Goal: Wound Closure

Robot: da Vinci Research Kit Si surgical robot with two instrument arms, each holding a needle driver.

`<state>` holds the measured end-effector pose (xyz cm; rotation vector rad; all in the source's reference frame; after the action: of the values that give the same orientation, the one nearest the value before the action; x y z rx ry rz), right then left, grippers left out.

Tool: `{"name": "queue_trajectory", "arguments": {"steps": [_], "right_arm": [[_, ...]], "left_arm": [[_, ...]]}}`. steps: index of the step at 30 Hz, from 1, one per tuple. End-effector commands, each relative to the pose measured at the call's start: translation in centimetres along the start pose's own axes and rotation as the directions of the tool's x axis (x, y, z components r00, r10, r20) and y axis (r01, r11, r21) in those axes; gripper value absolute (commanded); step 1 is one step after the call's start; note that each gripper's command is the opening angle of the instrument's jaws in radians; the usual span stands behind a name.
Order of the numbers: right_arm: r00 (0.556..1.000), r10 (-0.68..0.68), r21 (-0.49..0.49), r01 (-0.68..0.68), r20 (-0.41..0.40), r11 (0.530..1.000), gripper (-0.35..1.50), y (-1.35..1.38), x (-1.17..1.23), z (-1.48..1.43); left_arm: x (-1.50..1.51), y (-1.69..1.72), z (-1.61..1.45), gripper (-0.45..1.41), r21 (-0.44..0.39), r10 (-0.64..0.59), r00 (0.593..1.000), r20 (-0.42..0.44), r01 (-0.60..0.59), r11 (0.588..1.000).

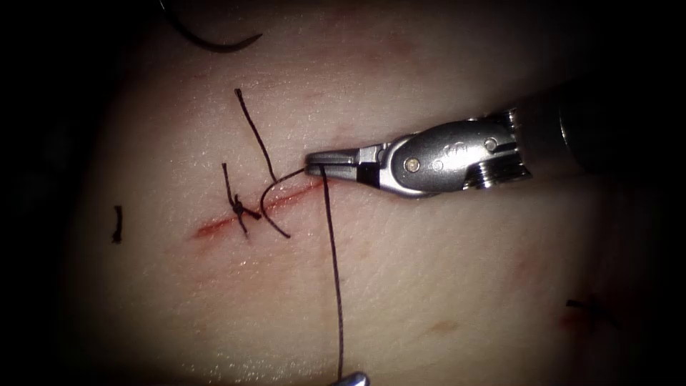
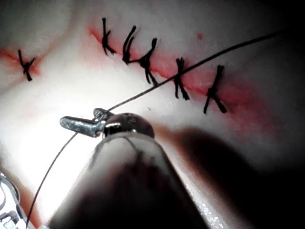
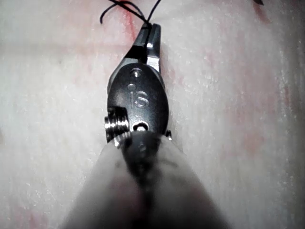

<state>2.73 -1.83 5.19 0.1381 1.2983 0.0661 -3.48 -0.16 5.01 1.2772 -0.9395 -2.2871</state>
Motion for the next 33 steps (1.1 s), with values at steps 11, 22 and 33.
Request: {"name": "queue_trajectory", "arguments": {"steps": [11, 22, 33], "right_arm": [[1.0, 0.008, 0.003, -0.008, -0.002, 1.0, -0.35, -0.12, -0.05, 0.08], [0.999, 0.028, 0.01, -0.028, -0.019, 1.0, -0.35, -0.27, -0.02, -0.03], [0.994, 0.088, -0.011, -0.088, -0.063, 0.996, 0.57, -0.48, 0.21, -0.18]], "left_arm": [[0.07, 0.01, -0.05, -0.45, -0.009, 0.0, 1.0, -0.023, 0.0, 1.0], [-0.35, -0.4, -0.43, -0.45, -0.005, -0.03, 0.998, 0.056, 0.031, 1.0], [-0.72, -0.7, -1.02, -0.45, 0.048, -0.042, 0.989, 0.144, 0.035, 0.998]]}}
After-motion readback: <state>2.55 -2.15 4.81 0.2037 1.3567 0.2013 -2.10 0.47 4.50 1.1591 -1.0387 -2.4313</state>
